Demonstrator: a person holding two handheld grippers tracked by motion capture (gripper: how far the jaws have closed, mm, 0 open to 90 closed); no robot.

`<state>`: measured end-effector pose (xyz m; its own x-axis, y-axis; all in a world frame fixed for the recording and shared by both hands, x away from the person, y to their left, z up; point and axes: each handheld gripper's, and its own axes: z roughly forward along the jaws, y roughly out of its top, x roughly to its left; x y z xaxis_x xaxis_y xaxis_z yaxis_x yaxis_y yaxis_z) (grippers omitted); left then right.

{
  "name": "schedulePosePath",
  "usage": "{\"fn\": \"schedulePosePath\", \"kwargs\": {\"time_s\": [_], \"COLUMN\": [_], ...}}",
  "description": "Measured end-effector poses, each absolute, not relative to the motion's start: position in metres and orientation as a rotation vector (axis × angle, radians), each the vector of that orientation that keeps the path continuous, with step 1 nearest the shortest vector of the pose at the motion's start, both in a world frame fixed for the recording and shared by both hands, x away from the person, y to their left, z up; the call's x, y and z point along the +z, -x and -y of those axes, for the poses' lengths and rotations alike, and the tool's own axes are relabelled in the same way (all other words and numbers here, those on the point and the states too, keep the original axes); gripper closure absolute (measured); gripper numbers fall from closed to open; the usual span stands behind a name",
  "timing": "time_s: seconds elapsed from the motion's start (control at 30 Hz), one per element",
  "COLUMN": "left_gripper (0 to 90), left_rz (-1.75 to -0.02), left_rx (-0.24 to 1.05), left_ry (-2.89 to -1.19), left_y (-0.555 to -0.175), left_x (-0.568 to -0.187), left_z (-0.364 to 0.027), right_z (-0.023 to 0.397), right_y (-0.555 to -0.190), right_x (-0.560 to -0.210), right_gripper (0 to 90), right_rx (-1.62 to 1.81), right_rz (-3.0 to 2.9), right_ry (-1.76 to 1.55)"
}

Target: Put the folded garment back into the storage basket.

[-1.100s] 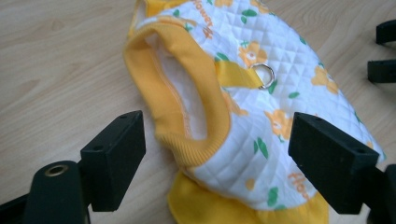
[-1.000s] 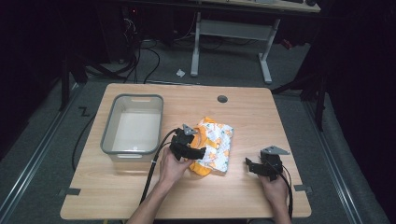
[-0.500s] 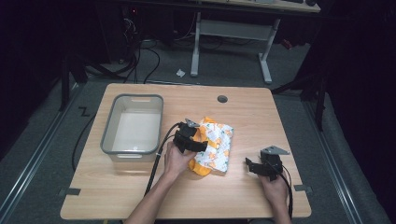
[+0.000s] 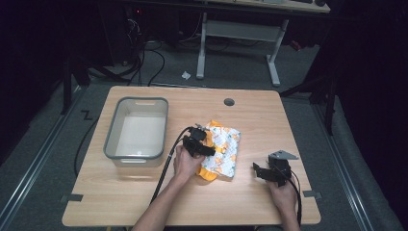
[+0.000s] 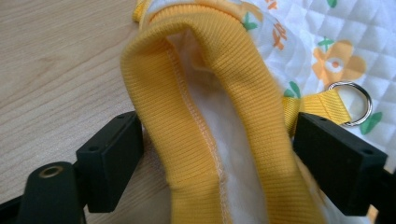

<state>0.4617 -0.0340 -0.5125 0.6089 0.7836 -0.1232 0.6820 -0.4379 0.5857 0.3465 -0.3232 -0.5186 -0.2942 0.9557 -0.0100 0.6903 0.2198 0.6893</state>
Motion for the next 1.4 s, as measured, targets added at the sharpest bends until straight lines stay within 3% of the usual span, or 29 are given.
{"fn": "schedulePosePath", "kwargs": {"time_s": [0.47, 0.63, 1.0, 1.17, 1.3, 1.4], "left_gripper": [56.6, 65.5, 72.9, 73.9, 74.1, 74.2], "left_rz": [-1.077, -1.071, -1.071, -1.066, -1.064, -1.036], "left_rx": [0.237, 0.214, 0.162, 0.116, 0.009, 0.028], "left_ry": [-2.266, -2.256, -2.206, -2.159, -2.075, -2.066], "left_y": [-0.451, -0.451, -0.449, -0.448, -0.448, -0.445], "left_x": [-0.508, -0.508, -0.504, -0.498, -0.490, -0.481], "left_z": [0.044, 0.043, 0.035, 0.027, 0.017, 0.014], "right_z": [0.323, 0.323, 0.323, 0.323, 0.323, 0.323], "right_y": [-0.346, -0.346, -0.346, -0.346, -0.346, -0.346], "right_x": [-0.519, -0.519, -0.519, -0.519, -0.519, -0.519], "right_gripper": [27.4, 27.4, 27.4, 27.4, 27.4, 27.4], "right_rx": [0.816, 0.816, 0.817, 0.817, 0.817, 0.817], "right_rz": [-2.064, -2.064, -2.064, -2.064, -2.063, -2.064], "right_ry": [-1.518, -1.518, -1.521, -1.520, -1.521, -1.519]}}
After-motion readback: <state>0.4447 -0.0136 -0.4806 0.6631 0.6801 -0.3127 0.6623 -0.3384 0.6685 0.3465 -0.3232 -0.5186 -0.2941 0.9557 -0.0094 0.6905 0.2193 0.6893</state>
